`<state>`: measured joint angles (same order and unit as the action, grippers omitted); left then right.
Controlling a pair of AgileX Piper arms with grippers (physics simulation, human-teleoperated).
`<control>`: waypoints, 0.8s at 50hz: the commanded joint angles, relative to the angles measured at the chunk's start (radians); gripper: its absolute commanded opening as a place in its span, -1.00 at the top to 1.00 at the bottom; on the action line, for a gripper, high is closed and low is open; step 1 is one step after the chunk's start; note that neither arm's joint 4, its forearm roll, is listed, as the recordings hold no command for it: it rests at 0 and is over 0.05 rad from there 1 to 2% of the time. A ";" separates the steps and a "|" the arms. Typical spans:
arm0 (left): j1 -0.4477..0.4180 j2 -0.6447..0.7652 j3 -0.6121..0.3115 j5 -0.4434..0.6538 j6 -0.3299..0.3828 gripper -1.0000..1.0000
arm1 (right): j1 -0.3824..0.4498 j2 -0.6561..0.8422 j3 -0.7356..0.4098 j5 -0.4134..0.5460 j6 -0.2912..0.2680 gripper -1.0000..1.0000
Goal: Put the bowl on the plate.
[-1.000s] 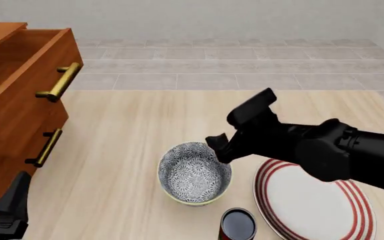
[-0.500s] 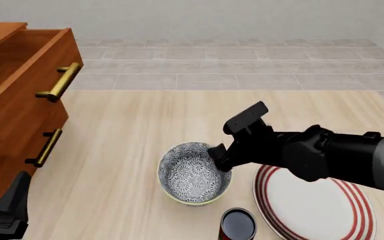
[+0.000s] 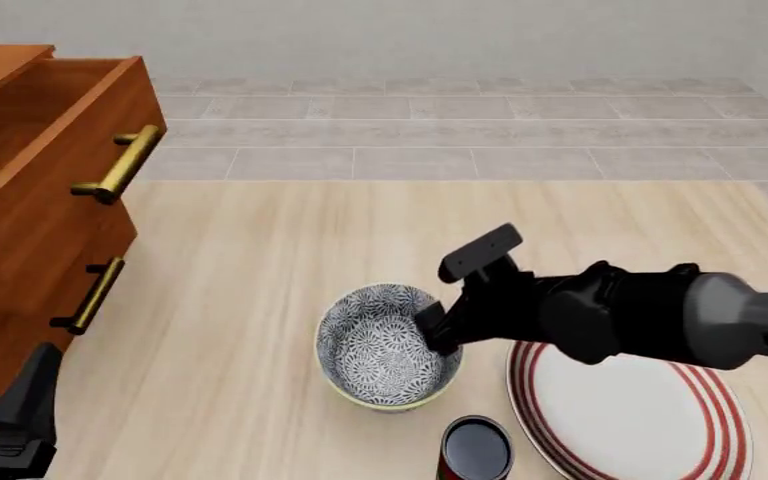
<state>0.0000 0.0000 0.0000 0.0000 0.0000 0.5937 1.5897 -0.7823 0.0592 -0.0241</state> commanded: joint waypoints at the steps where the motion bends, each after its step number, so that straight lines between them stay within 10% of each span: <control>1: 0.000 0.000 0.000 0.000 0.000 -1.00 | -0.003 0.041 0.009 -0.021 0.015 -1.00; 40: 0.000 0.000 0.000 0.000 0.000 -1.00 | -0.007 0.102 0.059 -0.076 0.022 -1.00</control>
<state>0.0000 0.0000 0.0000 0.0000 0.0000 0.5843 1.6795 -0.7304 -0.0085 -0.0023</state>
